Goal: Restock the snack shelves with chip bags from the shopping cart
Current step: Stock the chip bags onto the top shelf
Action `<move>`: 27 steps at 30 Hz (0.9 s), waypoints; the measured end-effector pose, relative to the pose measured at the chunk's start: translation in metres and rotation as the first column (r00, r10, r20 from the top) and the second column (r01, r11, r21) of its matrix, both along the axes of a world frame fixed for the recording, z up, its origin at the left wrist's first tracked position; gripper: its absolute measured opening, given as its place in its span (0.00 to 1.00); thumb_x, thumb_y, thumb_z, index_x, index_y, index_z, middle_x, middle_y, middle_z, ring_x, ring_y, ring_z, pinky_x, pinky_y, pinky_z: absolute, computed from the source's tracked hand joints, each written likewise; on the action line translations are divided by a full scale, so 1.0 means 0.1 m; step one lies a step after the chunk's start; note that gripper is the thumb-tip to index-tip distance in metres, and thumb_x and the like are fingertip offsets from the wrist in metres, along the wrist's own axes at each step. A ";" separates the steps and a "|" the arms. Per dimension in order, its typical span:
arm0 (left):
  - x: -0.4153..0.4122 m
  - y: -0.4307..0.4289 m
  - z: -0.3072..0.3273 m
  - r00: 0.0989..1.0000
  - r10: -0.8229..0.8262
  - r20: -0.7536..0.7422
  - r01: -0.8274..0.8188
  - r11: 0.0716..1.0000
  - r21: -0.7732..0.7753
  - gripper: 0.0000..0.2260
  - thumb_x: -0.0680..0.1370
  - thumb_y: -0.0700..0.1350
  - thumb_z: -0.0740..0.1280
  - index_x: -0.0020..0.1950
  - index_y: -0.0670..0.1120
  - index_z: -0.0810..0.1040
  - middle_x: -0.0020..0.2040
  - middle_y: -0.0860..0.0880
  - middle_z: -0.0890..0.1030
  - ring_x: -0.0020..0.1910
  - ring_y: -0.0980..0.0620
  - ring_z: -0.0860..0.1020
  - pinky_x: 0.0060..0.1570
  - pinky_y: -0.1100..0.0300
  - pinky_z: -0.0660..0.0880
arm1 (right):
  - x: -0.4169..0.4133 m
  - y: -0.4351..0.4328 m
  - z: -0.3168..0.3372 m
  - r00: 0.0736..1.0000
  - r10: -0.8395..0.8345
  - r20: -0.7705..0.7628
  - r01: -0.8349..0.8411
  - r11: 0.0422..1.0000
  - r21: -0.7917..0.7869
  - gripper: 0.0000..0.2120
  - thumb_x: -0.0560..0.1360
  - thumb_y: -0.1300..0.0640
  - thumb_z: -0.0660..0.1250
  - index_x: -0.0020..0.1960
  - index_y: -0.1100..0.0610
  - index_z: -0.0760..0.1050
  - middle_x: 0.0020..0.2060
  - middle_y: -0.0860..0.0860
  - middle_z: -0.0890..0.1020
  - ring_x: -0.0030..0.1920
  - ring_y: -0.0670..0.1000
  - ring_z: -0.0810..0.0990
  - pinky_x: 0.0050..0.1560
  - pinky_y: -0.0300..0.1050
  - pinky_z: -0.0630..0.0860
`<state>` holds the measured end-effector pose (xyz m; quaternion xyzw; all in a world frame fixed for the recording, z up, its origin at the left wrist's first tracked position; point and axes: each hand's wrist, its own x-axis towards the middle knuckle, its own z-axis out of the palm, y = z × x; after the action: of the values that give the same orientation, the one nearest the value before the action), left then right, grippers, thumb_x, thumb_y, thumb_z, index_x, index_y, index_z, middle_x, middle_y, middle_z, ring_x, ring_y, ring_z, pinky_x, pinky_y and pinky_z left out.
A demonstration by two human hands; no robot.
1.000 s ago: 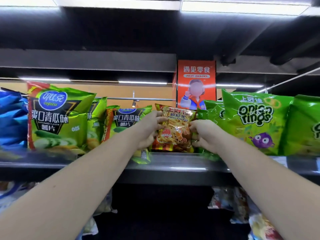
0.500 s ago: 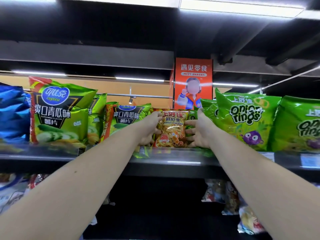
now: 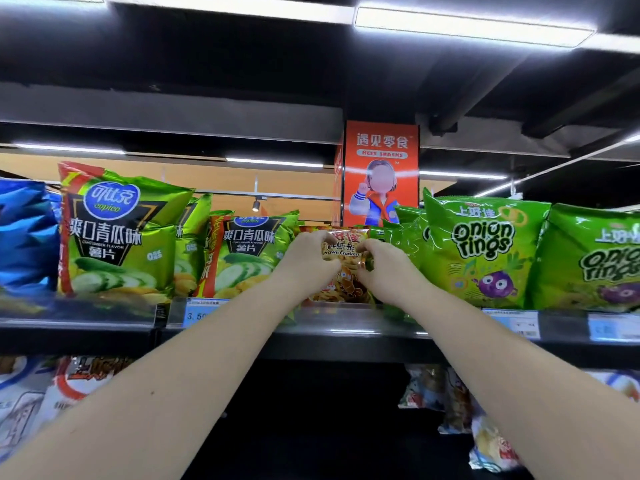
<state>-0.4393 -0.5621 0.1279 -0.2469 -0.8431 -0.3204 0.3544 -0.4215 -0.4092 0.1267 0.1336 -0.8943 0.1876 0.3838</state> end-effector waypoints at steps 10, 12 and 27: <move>0.16 0.36 -0.09 0.824 0.219 -0.522 -0.368 0.908 -0.199 0.14 0.75 0.53 0.64 0.60 0.53 0.77 0.57 0.50 0.77 0.58 0.45 0.73 0.53 0.51 0.68 | 0.56 0.20 -0.22 0.928 -0.112 -0.354 0.208 0.947 0.246 0.11 0.74 0.65 0.65 0.56 0.60 0.75 0.51 0.56 0.77 0.54 0.57 0.73 0.52 0.54 0.74; 0.24 0.51 -0.10 0.825 0.158 -0.543 -0.304 0.934 -0.189 0.14 0.75 0.52 0.66 0.59 0.52 0.78 0.56 0.49 0.77 0.57 0.44 0.73 0.53 0.50 0.67 | 0.68 0.35 -0.28 0.878 -0.150 -0.454 0.303 0.909 0.286 0.10 0.70 0.66 0.68 0.51 0.61 0.76 0.47 0.57 0.78 0.49 0.60 0.76 0.47 0.55 0.77; 1.52 3.04 -0.71 0.745 -0.327 -0.582 0.247 0.945 -0.215 0.11 0.65 0.49 0.66 0.46 0.50 0.79 0.45 0.48 0.79 0.46 0.42 0.76 0.46 0.49 0.69 | 2.55 2.50 -0.81 0.578 -0.723 -0.380 0.816 0.491 0.306 0.11 0.65 0.62 0.71 0.47 0.60 0.77 0.42 0.57 0.79 0.44 0.61 0.77 0.41 0.55 0.77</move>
<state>-0.2876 -0.2582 0.0571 -0.4852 -0.6533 -0.2214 0.5374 -0.1665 -0.1595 0.0460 -0.1790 -0.8316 -0.2313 0.4722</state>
